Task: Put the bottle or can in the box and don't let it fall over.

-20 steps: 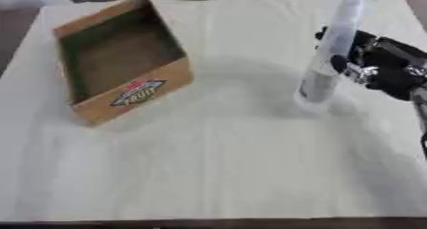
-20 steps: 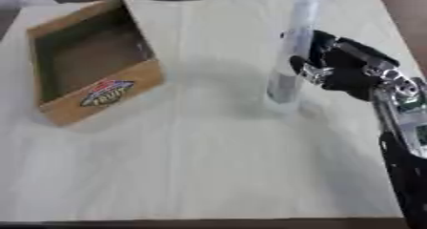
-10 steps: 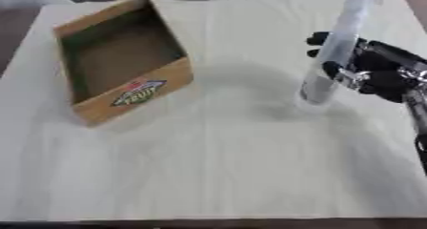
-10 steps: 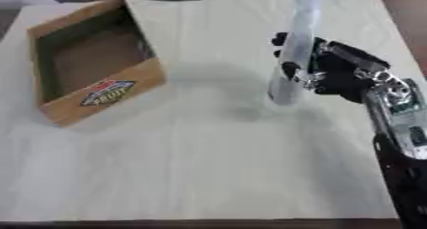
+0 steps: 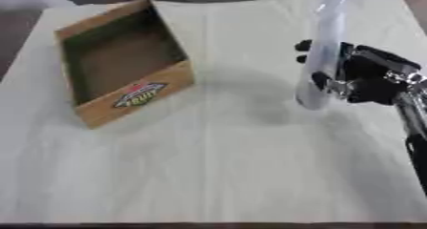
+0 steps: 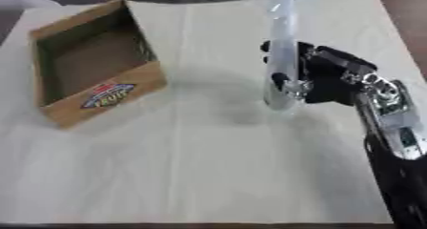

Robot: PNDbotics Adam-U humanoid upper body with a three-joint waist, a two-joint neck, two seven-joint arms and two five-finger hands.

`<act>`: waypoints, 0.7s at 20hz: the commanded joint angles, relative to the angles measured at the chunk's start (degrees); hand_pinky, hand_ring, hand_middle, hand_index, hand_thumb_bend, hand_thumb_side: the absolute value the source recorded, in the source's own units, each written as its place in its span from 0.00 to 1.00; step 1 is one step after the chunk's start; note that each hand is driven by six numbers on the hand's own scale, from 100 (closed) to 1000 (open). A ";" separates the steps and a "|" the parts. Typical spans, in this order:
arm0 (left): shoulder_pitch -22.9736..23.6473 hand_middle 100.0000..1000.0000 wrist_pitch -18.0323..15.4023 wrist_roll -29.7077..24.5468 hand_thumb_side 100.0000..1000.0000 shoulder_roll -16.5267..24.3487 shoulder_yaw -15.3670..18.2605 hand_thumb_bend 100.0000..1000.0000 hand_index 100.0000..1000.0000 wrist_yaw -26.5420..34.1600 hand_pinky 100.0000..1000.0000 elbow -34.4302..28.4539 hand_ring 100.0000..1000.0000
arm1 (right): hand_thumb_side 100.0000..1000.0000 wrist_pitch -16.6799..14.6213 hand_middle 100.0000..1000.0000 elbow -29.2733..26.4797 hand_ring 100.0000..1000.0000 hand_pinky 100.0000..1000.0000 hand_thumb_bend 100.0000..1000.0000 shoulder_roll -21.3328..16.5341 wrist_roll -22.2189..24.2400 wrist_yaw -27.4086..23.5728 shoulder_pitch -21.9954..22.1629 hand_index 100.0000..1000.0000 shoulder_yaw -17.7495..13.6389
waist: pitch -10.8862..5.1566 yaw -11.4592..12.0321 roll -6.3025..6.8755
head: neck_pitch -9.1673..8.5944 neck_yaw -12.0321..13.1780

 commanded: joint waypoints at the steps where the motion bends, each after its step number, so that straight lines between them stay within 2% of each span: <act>1: -0.57 0.94 0.01 -0.14 0.90 1.24 0.30 0.34 0.88 0.13 1.00 -1.19 1.00 | 0.00 0.67 1.00 0.06 1.00 1.00 0.00 -0.18 0.25 -0.46 -1.22 0.91 0.09 | -0.94 0.05 -0.07 | -0.68 -0.05; 9: -0.60 0.94 -0.01 -0.09 0.90 1.23 0.34 0.34 0.88 0.12 1.00 -1.19 1.00 | 0.00 1.79 1.00 1.01 1.00 1.00 0.00 0.11 -1.06 -0.18 -1.71 0.81 0.27 | -0.91 0.02 -0.08 | -0.59 -0.12; 14: -0.62 0.94 -0.02 -0.11 0.90 1.23 0.35 0.33 0.88 0.10 1.00 -1.19 1.00 | 0.00 2.93 1.00 1.77 1.00 1.00 0.00 0.25 -2.09 -0.43 -1.92 0.66 0.60 | -0.91 0.01 -0.09 | -0.58 -0.16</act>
